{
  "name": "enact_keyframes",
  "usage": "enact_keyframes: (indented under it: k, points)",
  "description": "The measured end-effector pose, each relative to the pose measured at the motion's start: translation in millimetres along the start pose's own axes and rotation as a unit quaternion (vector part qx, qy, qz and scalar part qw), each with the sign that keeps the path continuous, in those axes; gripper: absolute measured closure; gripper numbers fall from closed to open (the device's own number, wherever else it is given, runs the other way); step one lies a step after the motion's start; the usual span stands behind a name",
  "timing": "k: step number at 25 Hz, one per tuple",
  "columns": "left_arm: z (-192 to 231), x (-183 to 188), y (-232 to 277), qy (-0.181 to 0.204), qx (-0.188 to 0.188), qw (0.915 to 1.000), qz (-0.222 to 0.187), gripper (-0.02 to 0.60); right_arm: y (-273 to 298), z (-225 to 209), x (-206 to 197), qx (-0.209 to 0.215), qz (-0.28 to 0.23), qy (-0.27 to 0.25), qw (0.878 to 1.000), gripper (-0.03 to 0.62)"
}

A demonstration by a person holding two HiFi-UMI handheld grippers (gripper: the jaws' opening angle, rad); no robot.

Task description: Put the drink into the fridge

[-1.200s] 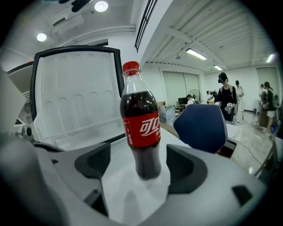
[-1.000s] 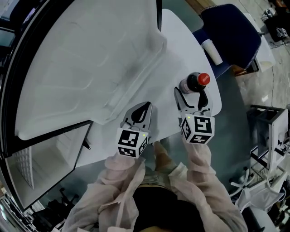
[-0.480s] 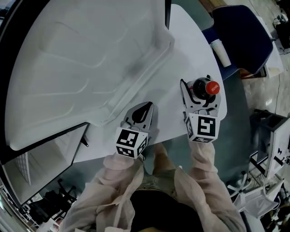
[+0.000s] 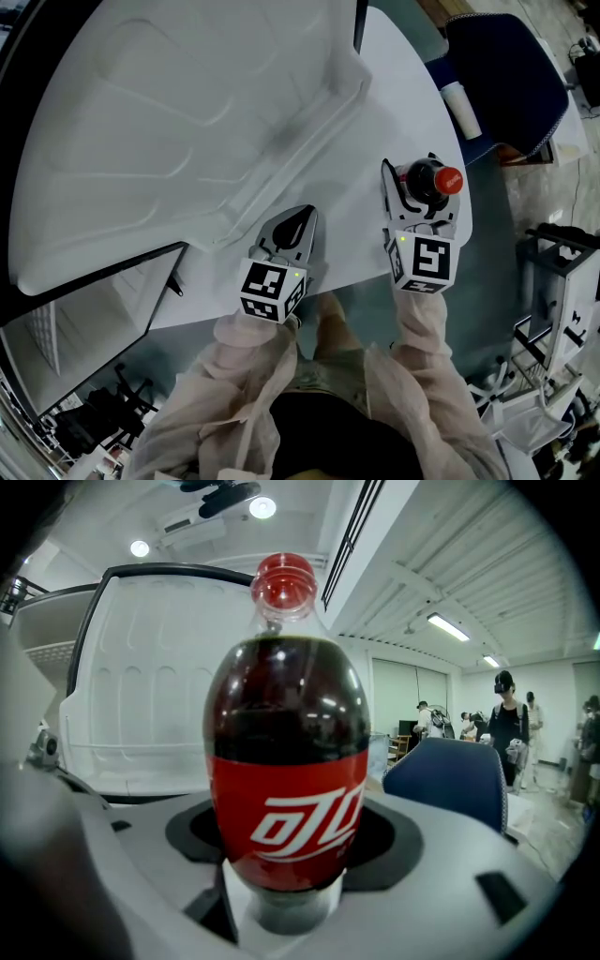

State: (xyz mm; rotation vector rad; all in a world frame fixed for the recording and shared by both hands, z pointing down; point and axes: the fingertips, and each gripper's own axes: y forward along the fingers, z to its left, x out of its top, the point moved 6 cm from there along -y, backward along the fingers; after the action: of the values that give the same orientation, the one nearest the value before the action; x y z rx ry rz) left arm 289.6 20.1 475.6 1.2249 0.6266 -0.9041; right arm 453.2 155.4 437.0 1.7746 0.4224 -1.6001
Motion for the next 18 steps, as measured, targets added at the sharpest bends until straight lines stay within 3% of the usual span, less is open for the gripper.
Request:
enact_keyframes:
  k: [18]
  points:
    - [8.1,-9.6,-59.7,0.002,-0.006,0.9997,-0.024,0.569,-42.2,49.6,-1.2,-0.009,0.008,0.018,1.0,0.29]
